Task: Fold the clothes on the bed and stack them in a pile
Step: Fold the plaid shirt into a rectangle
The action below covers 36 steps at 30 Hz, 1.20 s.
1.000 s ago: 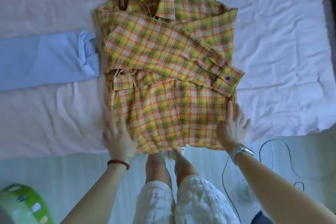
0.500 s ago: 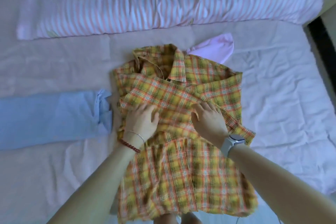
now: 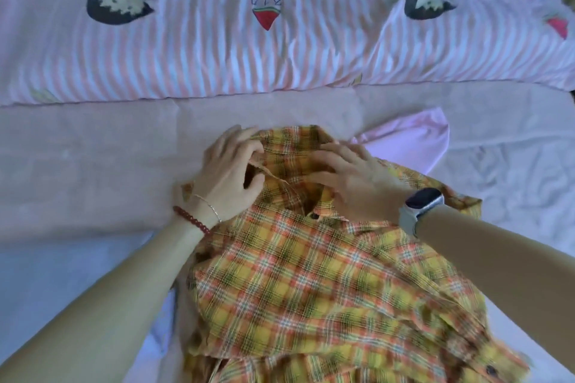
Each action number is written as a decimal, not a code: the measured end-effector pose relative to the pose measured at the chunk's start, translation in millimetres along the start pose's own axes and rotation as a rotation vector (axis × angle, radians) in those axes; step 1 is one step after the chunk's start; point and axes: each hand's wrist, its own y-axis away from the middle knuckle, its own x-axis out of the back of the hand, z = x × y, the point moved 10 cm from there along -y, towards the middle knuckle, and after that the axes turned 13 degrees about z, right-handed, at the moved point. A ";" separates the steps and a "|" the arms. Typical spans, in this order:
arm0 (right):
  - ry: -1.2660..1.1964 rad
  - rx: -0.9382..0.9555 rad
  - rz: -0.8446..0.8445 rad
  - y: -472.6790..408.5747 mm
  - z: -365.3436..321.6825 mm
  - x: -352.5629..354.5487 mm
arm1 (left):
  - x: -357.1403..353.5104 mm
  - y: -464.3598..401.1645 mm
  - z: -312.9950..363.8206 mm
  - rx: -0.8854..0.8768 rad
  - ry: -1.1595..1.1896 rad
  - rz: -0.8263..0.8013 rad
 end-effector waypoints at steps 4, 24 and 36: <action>0.018 0.104 -0.181 -4.3 -2.6 -12.9 | -36.6 -16.9 -11.8 -0.047 -0.121 -0.423; -0.164 -0.383 0.514 15.1 -11.3 36.3 | 12.0 21.9 30.1 0.021 -0.040 0.050; -0.534 -0.894 0.419 180.6 -107.6 8.5 | -15.4 89.0 52.9 0.055 -0.126 -0.219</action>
